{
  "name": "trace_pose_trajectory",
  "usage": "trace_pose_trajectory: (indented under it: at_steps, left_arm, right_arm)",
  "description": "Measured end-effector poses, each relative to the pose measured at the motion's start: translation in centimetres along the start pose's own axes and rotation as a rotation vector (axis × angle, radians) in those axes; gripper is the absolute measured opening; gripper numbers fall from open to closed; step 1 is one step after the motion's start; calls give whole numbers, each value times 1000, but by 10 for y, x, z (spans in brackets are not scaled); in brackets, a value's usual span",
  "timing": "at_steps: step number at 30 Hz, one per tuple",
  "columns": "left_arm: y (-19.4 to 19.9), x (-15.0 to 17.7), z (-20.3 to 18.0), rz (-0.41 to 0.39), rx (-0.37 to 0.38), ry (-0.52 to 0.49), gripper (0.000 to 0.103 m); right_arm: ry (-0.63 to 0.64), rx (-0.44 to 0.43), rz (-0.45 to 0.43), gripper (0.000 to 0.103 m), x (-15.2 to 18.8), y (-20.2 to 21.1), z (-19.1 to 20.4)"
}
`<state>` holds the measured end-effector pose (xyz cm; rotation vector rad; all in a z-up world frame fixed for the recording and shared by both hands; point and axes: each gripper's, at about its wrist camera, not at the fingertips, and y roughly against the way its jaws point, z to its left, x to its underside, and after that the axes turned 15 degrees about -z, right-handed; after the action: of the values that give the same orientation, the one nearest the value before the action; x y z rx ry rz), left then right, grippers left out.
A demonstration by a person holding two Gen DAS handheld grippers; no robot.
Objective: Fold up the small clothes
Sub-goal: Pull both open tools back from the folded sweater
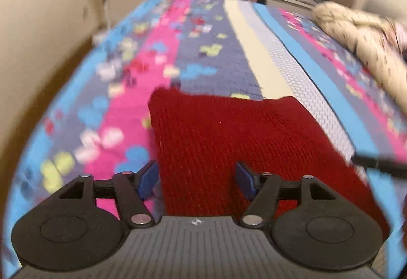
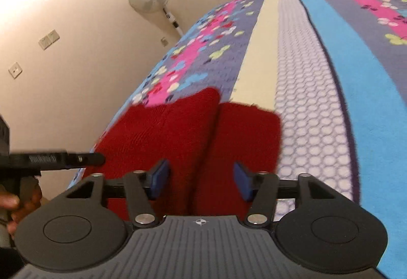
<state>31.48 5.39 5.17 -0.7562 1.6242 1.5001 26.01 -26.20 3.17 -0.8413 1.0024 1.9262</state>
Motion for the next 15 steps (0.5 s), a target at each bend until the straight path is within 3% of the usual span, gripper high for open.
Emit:
trace_pose_trajectory:
  at_steps: [2, 5, 8, 11, 13, 15]
  left_arm:
    - [18, 1, -10, -34, 39, -67, 79]
    - [37, 10, -24, -26, 114, -150, 76]
    - [21, 27, -32, 68, 184, -142, 69]
    - [16, 36, -39, 78, 165, -144, 70]
    - [30, 33, -40, 50, 151, -142, 70]
    - [44, 33, -39, 24, 159, -154, 70]
  right_arm:
    - [21, 27, -23, 59, -4, 9, -1]
    - [-14, -51, -33, 59, -6, 20, 0]
    - [75, -109, 7, 58, 1, 19, 12]
    - [72, -29, 108, 64, 15, 1, 8]
    - [-1, -15, 92, 64, 9, 5, 0]
    - [22, -15, 31, 61, 2, 17, 5]
